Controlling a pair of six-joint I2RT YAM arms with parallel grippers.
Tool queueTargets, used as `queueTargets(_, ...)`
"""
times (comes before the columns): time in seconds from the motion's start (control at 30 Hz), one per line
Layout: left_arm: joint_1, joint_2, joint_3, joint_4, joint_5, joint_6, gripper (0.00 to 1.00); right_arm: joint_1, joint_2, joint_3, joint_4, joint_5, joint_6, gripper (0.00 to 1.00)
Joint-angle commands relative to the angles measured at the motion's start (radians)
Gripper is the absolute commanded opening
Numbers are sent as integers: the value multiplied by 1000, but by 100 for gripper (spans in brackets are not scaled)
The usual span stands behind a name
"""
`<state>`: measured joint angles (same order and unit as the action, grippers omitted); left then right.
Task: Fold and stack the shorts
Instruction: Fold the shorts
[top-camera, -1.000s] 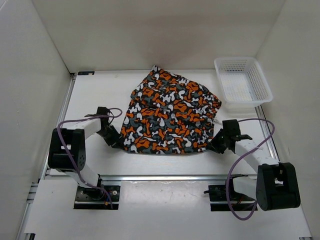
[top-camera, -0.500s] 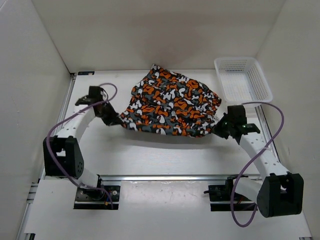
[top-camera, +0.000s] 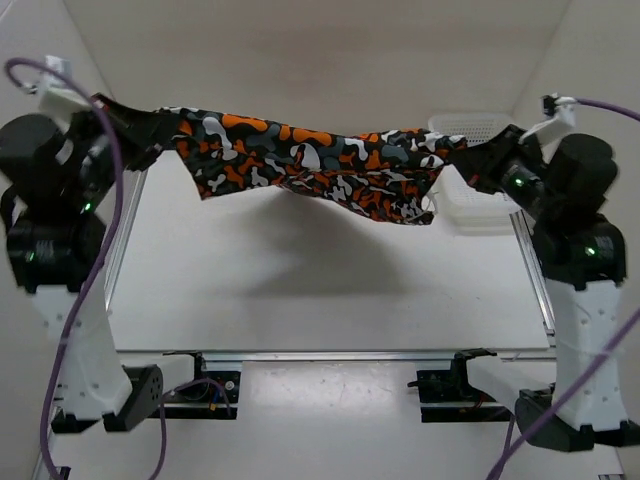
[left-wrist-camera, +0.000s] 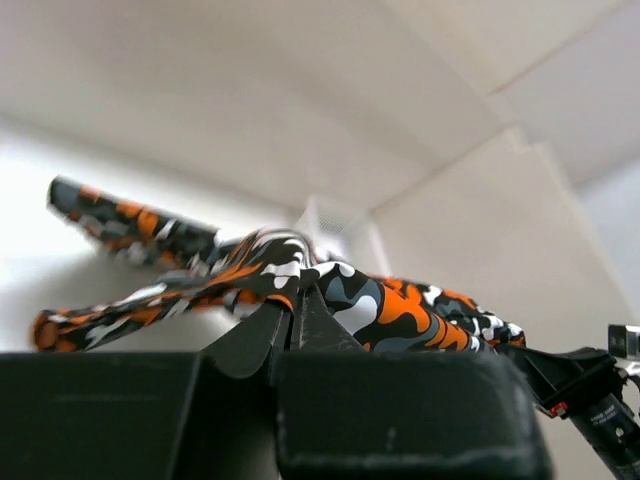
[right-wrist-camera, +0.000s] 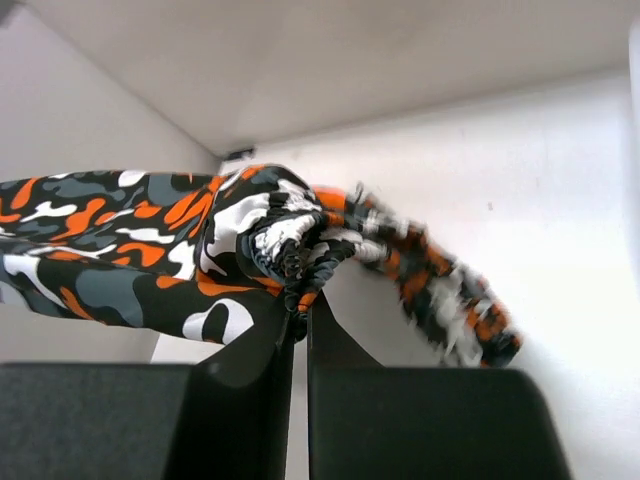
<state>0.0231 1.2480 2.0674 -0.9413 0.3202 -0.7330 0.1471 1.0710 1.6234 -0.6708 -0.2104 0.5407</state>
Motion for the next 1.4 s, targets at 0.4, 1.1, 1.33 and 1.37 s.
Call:
queueTargets(0.4,9,-214,434,-73,-141,87,10,19,-333,253,-170,-23,-153,0)
queueTargets(1.1,18,369,-190,41,-204,150,10,19,99,-473,155,287,-90,0)
queueTargets(1.33,75,661,75,41,-194,188,10,19,513,-280,247,238,-31,0)
queueTargets(1.37,75,692,120,41,-185,188,10,19,573,-248,247,212,-31,0)
